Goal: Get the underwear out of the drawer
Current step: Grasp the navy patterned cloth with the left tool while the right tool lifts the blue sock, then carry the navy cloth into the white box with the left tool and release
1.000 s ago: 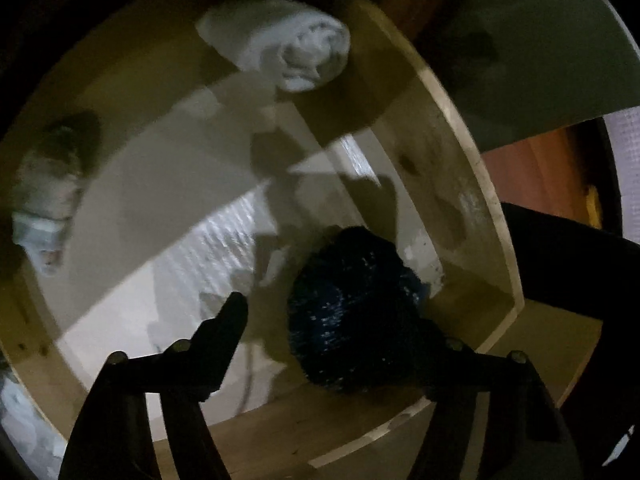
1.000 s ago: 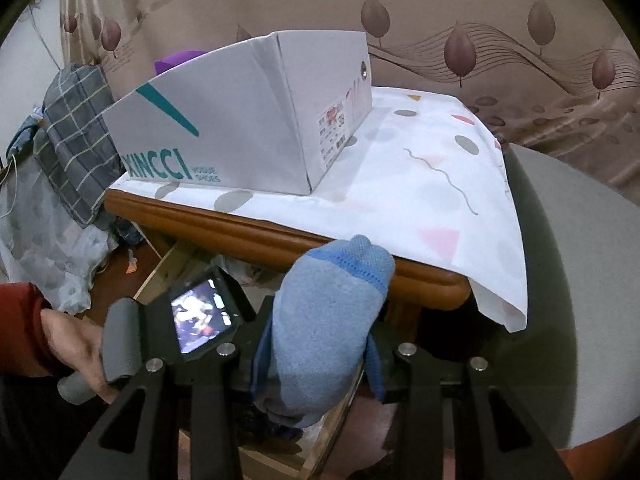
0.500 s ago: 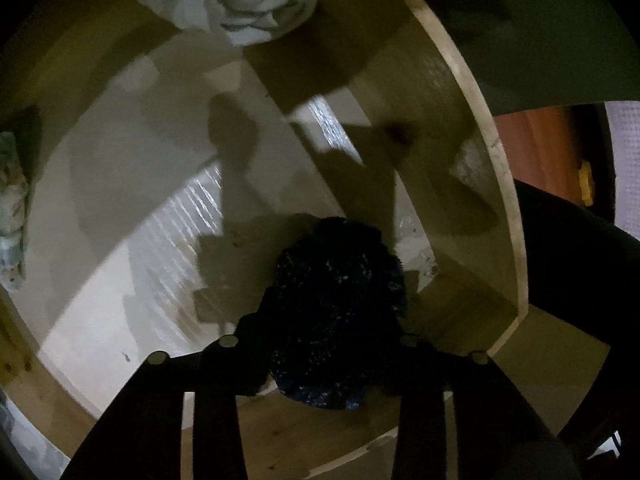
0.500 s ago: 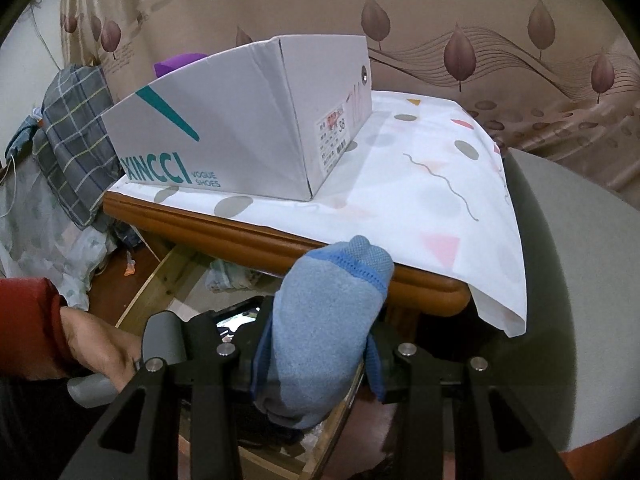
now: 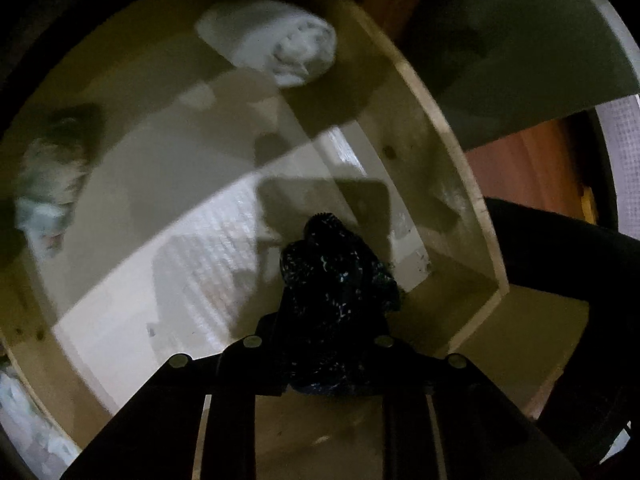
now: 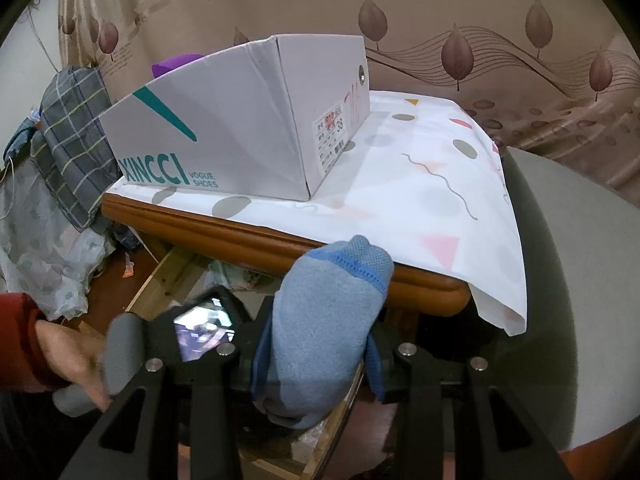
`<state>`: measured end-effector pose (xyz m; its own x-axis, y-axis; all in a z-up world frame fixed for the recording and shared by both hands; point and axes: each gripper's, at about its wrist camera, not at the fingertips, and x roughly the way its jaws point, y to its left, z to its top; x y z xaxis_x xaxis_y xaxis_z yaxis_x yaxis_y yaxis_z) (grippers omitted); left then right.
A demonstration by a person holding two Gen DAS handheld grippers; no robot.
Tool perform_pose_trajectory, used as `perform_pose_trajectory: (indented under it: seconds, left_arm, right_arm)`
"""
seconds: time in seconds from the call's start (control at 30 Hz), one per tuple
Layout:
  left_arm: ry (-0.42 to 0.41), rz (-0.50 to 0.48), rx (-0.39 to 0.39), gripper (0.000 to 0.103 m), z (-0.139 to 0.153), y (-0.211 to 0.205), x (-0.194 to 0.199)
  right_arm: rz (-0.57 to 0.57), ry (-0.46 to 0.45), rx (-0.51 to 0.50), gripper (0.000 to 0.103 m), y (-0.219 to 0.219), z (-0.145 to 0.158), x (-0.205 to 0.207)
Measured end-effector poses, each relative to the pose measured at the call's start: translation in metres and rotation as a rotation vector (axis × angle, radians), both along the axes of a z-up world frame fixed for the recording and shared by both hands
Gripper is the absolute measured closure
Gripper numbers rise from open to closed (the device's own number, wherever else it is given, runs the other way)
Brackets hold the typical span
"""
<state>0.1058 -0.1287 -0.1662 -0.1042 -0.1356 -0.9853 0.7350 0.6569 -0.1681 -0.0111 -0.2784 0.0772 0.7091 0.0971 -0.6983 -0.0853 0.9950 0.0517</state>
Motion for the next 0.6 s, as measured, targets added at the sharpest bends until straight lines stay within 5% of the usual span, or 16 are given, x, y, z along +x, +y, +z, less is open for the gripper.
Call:
perform_pose_trajectory:
  seconds: [0.23,0.6]
  left_arm:
    - [-0.102,0.039,-0.071,0.085,0.052,0.036,-0.012]
    - [-0.275,0.111,-0.154,0.085,0.159,0.078,-0.092]
  right_arm:
    - [-0.008,-0.003,0.0,0.064,0.0,0.0,0.001]
    - [-0.013,-0.007,-0.013,0.064,0.003,-0.001,0.0]
